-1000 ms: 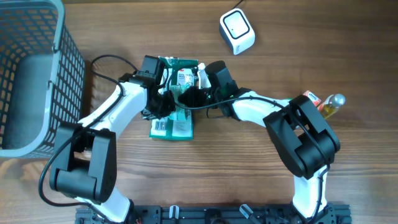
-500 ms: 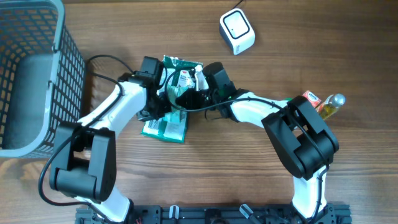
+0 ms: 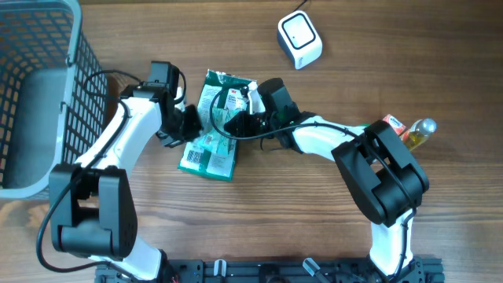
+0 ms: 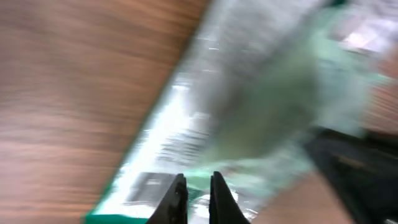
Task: Scan the item barcode
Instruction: 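Pin the gloves package with the left gripper while right grips the wipes pack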
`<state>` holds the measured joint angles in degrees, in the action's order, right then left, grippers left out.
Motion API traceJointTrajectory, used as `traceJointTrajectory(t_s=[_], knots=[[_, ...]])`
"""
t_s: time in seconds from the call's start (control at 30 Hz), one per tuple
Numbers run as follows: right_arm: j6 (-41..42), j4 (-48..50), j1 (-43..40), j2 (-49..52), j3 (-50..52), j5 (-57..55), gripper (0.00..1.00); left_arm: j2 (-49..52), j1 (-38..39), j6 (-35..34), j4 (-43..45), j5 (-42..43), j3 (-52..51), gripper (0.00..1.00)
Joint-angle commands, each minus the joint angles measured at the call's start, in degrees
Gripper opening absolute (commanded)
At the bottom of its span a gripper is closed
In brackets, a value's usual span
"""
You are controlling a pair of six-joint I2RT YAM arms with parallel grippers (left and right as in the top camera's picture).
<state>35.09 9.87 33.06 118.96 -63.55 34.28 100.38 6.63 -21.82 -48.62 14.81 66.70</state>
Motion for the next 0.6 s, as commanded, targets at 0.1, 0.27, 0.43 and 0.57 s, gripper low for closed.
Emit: traceJointTrajectory(t_s=[0.1,0.27,0.43,0.57], knots=[[-0.42,-0.04,-0.28,1.7,0.28,-1.18,0.04,0.33,0.44,4.72,1.51,12.81,0.85,0.06],[-0.44,-0.09,-0.28,1.7,0.28,-1.16,0.04,1.84,0.44,4.7,4.85,12.57,-0.96,0.06],[-0.42,-0.2,-0.28,1.7,0.28,-1.14,0.04,4.33,0.35,4.68,9.9,7.02,-3.21,0.05],[-0.46,-0.22,-0.28,1.7,0.28,-1.16,0.04,6.69,0.22,4.68,13.29,4.13,-4.28,0.05]])
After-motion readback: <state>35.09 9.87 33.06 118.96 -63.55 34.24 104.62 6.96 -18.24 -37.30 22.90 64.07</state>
